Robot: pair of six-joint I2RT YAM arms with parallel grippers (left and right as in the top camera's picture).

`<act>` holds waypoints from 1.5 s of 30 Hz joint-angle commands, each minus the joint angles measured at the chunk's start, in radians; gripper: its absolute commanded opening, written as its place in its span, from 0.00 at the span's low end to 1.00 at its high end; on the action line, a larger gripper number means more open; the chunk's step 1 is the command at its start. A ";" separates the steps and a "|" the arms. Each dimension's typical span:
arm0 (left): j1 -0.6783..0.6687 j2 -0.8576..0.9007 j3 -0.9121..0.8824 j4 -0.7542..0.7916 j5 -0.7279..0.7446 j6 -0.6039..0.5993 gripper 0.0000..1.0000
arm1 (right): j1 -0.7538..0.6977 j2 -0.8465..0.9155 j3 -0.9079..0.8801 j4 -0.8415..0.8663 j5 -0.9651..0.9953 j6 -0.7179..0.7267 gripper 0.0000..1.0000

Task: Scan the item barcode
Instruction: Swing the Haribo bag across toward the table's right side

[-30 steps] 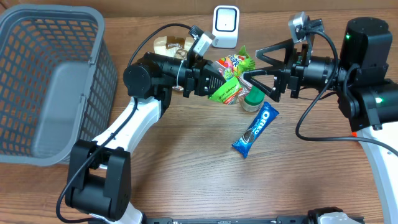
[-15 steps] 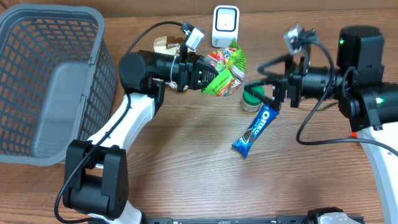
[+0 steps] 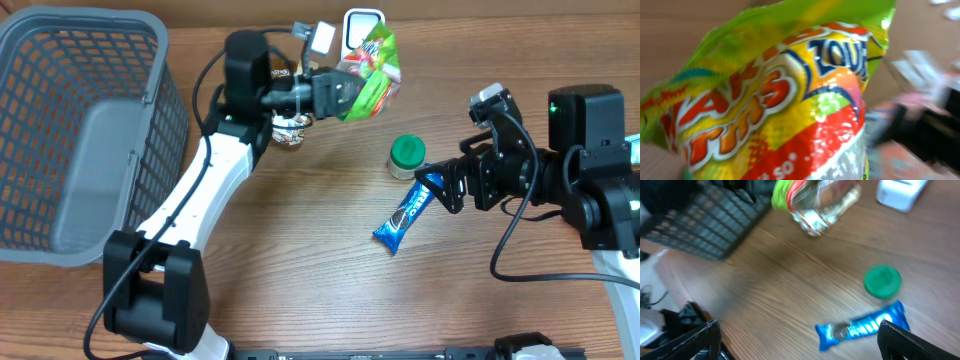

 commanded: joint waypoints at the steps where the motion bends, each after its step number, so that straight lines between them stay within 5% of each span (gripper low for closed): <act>1: -0.049 -0.010 0.133 -0.140 -0.380 0.338 0.04 | 0.004 -0.006 -0.003 -0.009 0.082 0.019 1.00; 4: -0.104 -0.010 0.215 -0.242 -0.628 0.457 0.04 | 0.004 -0.005 -0.003 -0.002 0.082 0.018 1.00; 9: -0.143 0.002 0.240 -0.177 -0.822 0.515 0.04 | 0.004 -0.005 -0.003 0.011 0.081 0.018 1.00; 17: -0.134 0.198 0.319 0.015 -0.827 0.515 0.04 | 0.012 -0.005 -0.004 -0.029 -0.002 0.014 1.00; 30: -0.134 0.613 0.744 0.068 -0.885 0.567 0.04 | 0.159 -0.005 -0.004 -0.044 0.045 0.014 1.00; 45: -0.134 0.731 0.777 0.154 -1.009 0.621 0.04 | 0.161 -0.005 -0.049 -0.015 0.052 0.015 1.00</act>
